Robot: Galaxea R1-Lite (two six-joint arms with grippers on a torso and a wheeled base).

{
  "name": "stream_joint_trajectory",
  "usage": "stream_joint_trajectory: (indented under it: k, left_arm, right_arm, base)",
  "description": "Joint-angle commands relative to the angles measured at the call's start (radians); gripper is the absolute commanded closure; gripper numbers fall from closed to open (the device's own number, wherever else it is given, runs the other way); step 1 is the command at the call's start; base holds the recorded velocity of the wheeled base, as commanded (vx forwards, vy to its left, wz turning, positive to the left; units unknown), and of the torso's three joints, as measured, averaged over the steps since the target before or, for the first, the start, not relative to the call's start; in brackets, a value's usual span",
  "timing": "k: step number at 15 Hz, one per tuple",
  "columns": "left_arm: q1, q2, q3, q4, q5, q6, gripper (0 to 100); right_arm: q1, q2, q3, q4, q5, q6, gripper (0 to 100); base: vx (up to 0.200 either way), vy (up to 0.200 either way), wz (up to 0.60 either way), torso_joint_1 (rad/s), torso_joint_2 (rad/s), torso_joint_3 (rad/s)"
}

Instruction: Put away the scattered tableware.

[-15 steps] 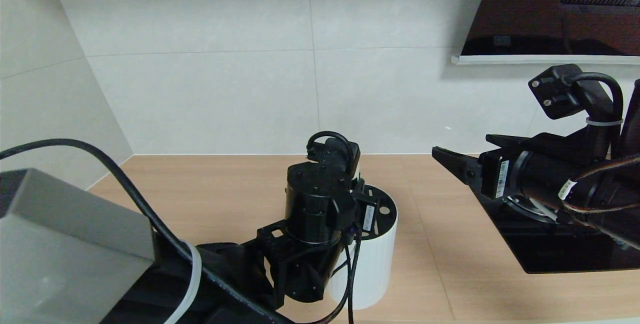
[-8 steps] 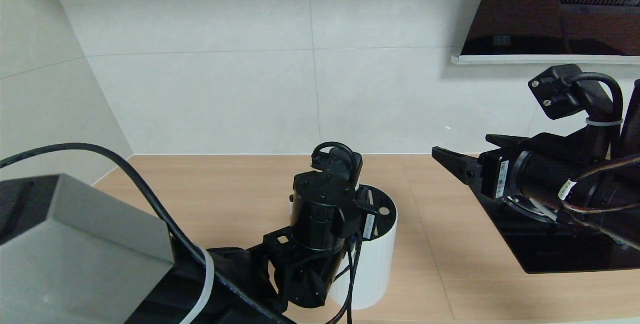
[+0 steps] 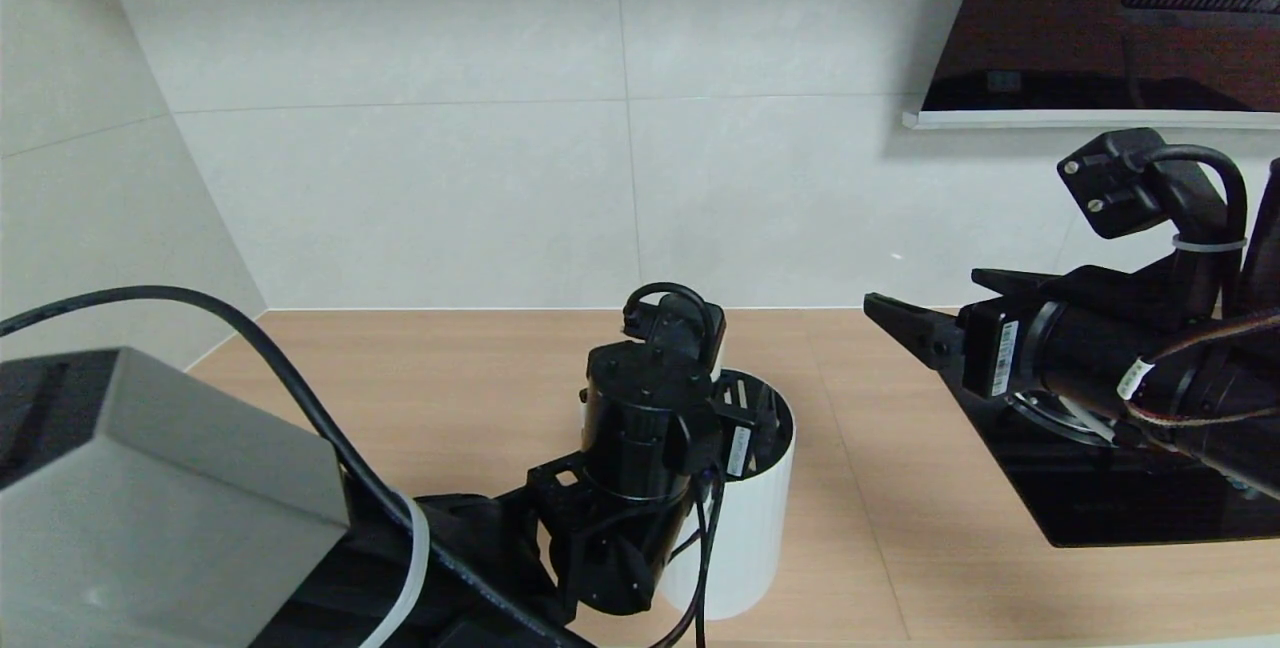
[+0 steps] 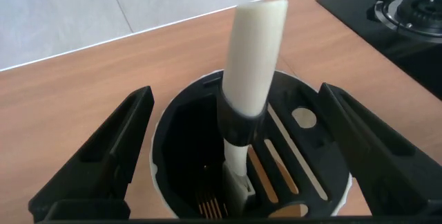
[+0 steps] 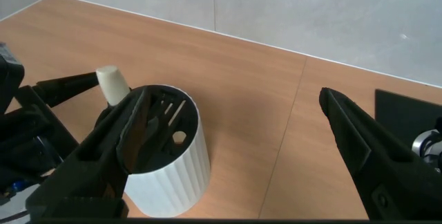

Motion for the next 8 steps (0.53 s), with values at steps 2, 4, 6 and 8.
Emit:
stream_joint_trajectory:
  k: [2,4,6,8]
  left_arm:
    - [0.000,-0.037,-0.005,-0.004,0.001,-0.010,0]
    - [0.000,-0.132,0.003,-0.004,-0.002,-0.012,0]
    - [0.008,-0.288,0.006,0.001,-0.009,-0.013,0]
    - [0.031,-0.449,0.014,0.032,-0.038,-0.010,0]
  right_arm:
    - [0.001,-0.003,0.000,0.000,0.000,0.000,0]
    - [0.001,-0.015,-0.005,-0.003,0.002,0.004,0]
    - [0.001,-0.059,-0.003,-0.016,0.000,-0.003,0]
    - [-0.007,-0.135,0.000,-0.017,0.000,-0.034,0]
  base:
    - [0.000,0.000,0.00,0.000,0.00,0.000]
    - [0.000,0.000,0.00,0.000,0.00,0.000]
    - [0.000,0.000,0.00,0.000,0.00,0.000]
    - [0.000,0.000,0.00,0.000,0.00,0.000]
